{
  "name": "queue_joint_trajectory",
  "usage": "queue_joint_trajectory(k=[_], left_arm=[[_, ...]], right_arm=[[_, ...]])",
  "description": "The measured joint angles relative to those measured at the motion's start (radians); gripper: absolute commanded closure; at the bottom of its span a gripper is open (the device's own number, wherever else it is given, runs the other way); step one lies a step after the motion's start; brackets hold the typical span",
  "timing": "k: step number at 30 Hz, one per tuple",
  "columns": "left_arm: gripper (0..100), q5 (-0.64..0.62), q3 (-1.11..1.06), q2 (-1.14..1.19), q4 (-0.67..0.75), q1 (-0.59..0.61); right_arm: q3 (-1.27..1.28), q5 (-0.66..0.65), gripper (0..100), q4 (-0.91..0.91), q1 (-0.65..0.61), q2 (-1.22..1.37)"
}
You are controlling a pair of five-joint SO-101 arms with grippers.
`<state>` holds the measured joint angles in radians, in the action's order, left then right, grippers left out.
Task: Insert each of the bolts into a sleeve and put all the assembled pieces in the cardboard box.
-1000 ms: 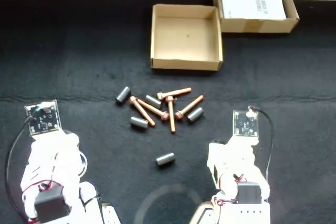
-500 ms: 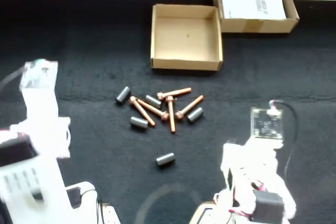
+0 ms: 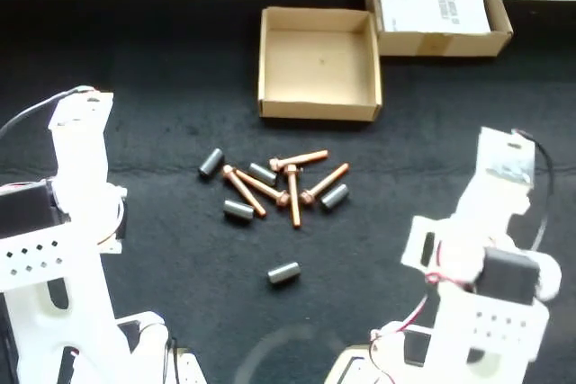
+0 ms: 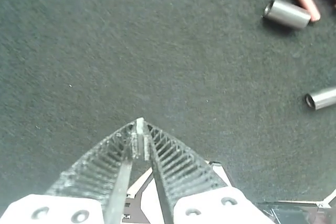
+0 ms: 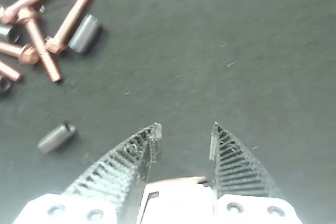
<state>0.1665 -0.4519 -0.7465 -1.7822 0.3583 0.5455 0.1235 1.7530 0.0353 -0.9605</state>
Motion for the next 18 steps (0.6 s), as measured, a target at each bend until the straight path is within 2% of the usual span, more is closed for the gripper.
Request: queue_joint_trajectory(k=[5, 8, 10, 15, 18], left_arm=[[91, 0.000, 0.000, 0.104, 0.000, -0.054], [91, 0.000, 0.000, 0.184, 0.000, -0.064], [91, 0.000, 0.000, 0.206, 0.000, -0.064], [91, 0.002, -0.009, 0.210, 0.000, -0.098], [91, 0.002, -0.023, 0.212, 0.002, -0.124]], right_arm=[[0.000, 0.101, 82.3, 0.000, -0.259, 0.061], [0.000, 0.103, 78.7, 0.000, -0.354, 0.086], [0.003, 0.075, 78.6, 0.000, -0.379, 0.103], [0.003, 0.028, 78.6, 0.000, -0.535, 0.175], [0.006, -0.120, 78.6, 0.000, -0.635, 0.264]])
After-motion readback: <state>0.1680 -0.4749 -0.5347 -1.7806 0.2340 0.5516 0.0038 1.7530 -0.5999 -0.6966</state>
